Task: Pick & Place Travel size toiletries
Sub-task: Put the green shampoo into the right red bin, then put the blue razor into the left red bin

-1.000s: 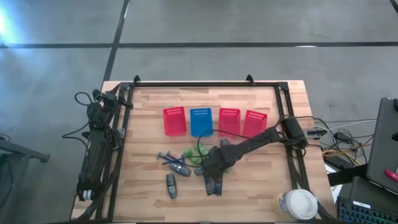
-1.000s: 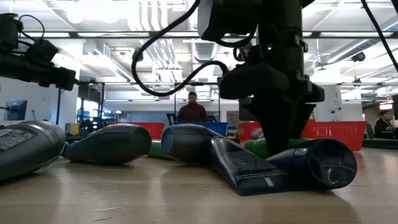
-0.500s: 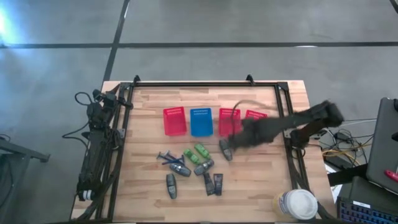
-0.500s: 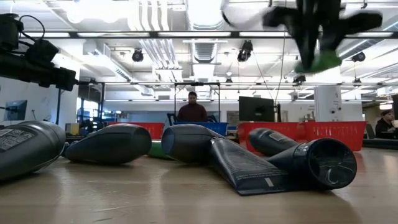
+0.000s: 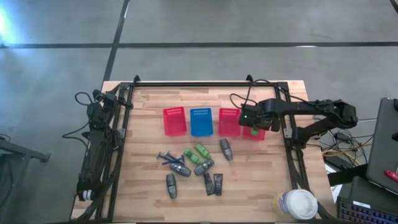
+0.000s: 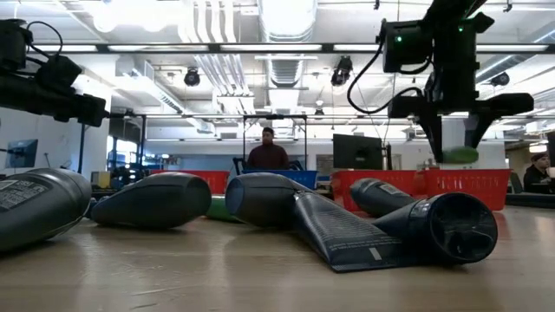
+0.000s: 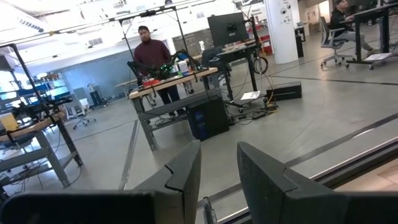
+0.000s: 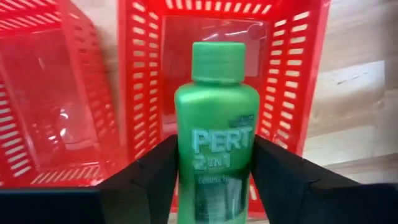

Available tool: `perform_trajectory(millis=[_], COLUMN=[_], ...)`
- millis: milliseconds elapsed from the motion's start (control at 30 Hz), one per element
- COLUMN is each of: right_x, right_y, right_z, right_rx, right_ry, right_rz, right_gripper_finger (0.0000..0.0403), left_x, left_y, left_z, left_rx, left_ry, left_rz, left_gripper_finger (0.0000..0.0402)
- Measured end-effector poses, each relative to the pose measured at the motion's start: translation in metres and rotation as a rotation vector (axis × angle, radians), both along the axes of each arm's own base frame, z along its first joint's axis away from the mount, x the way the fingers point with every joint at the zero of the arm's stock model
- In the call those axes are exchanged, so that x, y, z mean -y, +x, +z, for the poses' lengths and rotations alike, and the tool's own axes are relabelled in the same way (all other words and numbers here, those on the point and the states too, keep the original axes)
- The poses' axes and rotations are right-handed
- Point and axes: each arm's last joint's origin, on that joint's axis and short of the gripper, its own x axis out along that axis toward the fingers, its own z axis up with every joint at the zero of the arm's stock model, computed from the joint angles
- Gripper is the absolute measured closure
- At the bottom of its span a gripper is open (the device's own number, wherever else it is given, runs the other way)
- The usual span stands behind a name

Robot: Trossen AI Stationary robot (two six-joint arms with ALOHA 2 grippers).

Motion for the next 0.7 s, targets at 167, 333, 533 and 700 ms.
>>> perform_trajectory(millis=[167, 333, 533, 700], right_x=[0.001, 0.002, 0.003, 0.004], right_y=[0.003, 0.002, 0.005, 0.006], right_z=[0.0, 0.001, 0.008, 0.01], right_rx=[0.008, -0.015, -0.01, -0.017], right_ry=[-0.05, -0.079, -0.113, -0.139], right_rz=[0.041, 0.12, 0.192, 0.219], right_gripper_finger=[0.0164, 0.0125, 0.0092, 0.0077], left_x=[0.0, 0.0, 0.0, 0.004], left_y=[0.0, 0.0, -0.004, -0.004], left_z=[0.0, 0.0, 0.01, 0.024], left_rx=[0.0, -0.007, -0.122, 0.132], left_ry=[0.001, 0.003, 0.139, 0.226], left_rz=[0.0, 0.0, 0.139, 0.099], left_gripper_finger=[0.0291, 0.0291, 0.0291, 0.0291])
